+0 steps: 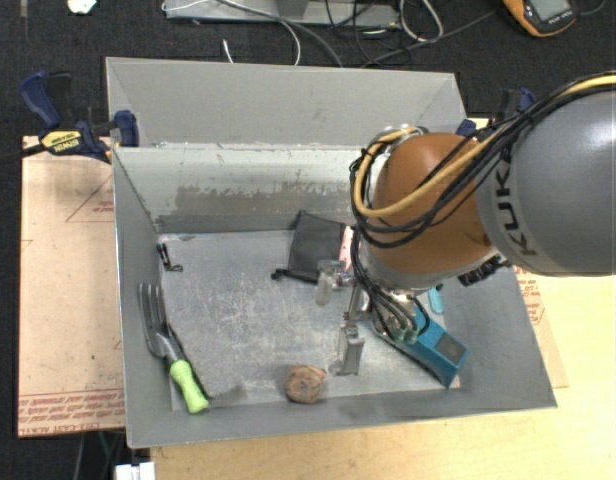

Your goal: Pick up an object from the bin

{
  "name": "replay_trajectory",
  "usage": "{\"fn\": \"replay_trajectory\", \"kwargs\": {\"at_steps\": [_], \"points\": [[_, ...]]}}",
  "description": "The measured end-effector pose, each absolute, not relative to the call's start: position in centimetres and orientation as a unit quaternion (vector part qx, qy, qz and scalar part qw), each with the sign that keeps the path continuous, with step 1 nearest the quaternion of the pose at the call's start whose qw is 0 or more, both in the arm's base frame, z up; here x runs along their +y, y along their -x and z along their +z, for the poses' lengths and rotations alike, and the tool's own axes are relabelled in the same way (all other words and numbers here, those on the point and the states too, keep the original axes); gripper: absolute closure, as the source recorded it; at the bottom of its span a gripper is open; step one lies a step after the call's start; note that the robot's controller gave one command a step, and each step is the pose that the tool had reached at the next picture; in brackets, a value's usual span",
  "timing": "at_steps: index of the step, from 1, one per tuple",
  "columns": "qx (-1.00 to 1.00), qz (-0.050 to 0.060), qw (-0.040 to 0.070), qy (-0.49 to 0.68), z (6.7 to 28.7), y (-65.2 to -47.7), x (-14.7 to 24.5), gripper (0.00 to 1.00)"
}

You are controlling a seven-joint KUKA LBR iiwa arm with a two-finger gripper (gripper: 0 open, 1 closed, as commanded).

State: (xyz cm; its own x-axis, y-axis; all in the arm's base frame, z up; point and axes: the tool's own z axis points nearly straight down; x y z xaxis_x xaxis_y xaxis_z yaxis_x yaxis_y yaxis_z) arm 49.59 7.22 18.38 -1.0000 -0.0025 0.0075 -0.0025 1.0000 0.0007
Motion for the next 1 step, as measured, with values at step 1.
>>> {"fn": "replay_trajectory", "kwargs": {"at_steps": [1], "points": [[-1.0,-0.001,0.0,0.0,18.73,-49.77,7.18,0.0]]}}
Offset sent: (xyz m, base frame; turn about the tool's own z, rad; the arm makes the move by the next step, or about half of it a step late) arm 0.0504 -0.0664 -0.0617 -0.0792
